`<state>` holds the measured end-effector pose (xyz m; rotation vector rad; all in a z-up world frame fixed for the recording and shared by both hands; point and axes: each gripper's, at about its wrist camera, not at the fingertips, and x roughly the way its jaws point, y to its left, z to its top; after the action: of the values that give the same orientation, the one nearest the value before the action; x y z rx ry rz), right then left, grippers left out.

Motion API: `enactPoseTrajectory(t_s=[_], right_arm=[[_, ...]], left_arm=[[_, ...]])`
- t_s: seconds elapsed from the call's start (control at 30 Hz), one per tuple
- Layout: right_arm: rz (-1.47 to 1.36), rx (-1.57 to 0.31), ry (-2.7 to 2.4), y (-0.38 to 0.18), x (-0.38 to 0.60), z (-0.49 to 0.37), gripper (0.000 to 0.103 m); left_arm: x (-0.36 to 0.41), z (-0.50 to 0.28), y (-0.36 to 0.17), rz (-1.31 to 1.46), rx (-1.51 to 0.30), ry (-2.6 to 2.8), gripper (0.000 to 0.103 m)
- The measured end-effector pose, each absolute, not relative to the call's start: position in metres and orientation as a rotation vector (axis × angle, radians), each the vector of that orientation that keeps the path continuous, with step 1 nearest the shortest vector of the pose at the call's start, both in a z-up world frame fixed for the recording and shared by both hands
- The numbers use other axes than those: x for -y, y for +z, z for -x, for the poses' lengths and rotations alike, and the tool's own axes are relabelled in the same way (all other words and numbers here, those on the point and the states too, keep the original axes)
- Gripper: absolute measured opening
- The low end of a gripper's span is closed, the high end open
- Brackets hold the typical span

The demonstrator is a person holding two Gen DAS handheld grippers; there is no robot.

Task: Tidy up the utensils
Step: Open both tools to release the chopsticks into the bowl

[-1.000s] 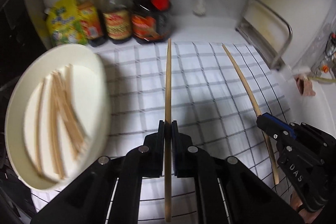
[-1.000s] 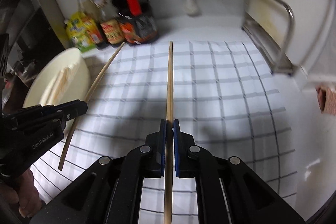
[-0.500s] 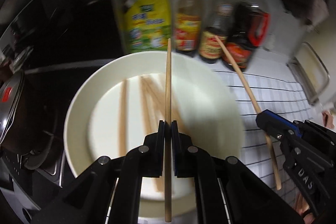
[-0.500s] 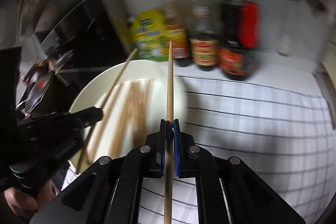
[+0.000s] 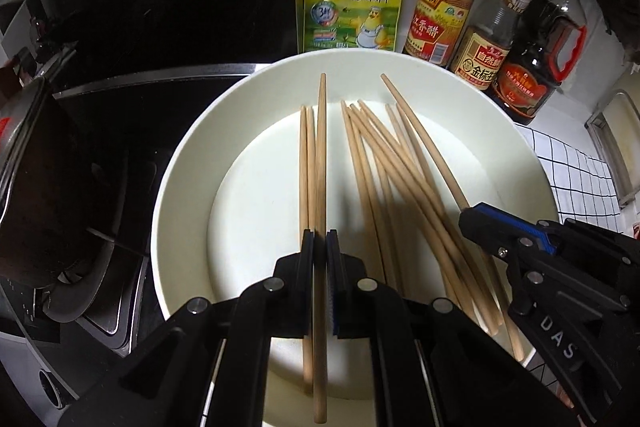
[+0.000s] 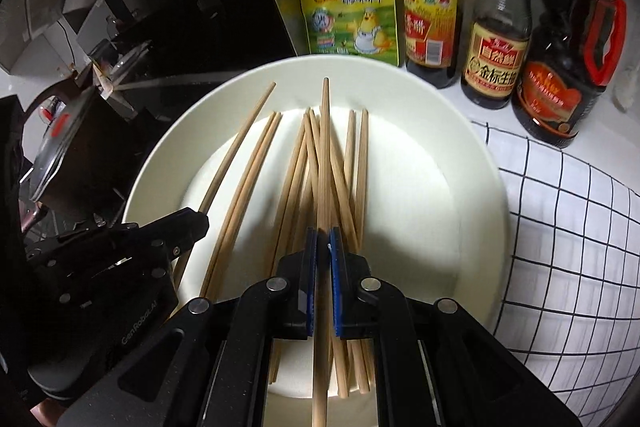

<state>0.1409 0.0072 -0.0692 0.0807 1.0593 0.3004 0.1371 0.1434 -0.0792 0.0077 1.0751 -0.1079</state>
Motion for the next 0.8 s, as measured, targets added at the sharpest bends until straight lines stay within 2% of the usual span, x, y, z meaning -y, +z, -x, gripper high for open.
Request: enactPoseTrajectory(t_s=[0.13,0.3,0.5,0.57,0.8], right_arm=[[-0.074,-1.069,0.292,-0.070,-0.008,-0.140,0.007],[-0.077,-1.030,0.264,-0.061,0.000,-0.134,0.016],[-0.082,-1.010,0.231,-0.050,0.010,-0.123,0.016],[-0.084,-1.008,0.229,-0.047,0.012,-0.120,0.021],[-0.091,-0.992,0.227,-0.039,0.016,-0.108,0.026]], left_arm=[[-0.146,-0.141,-0.079,0.003,-1.079,-0.099,0.011],[-0.151,-0.139,-0.070,0.014,-1.049,-0.077,0.053],[-0.155,-0.134,-0.056,0.016,-1.029,-0.068,0.060],[-0.155,-0.131,-0.053,0.015,-1.024,-0.066,0.061],[-0.156,-0.120,-0.043,0.010,-1.011,-0.062,0.061]])
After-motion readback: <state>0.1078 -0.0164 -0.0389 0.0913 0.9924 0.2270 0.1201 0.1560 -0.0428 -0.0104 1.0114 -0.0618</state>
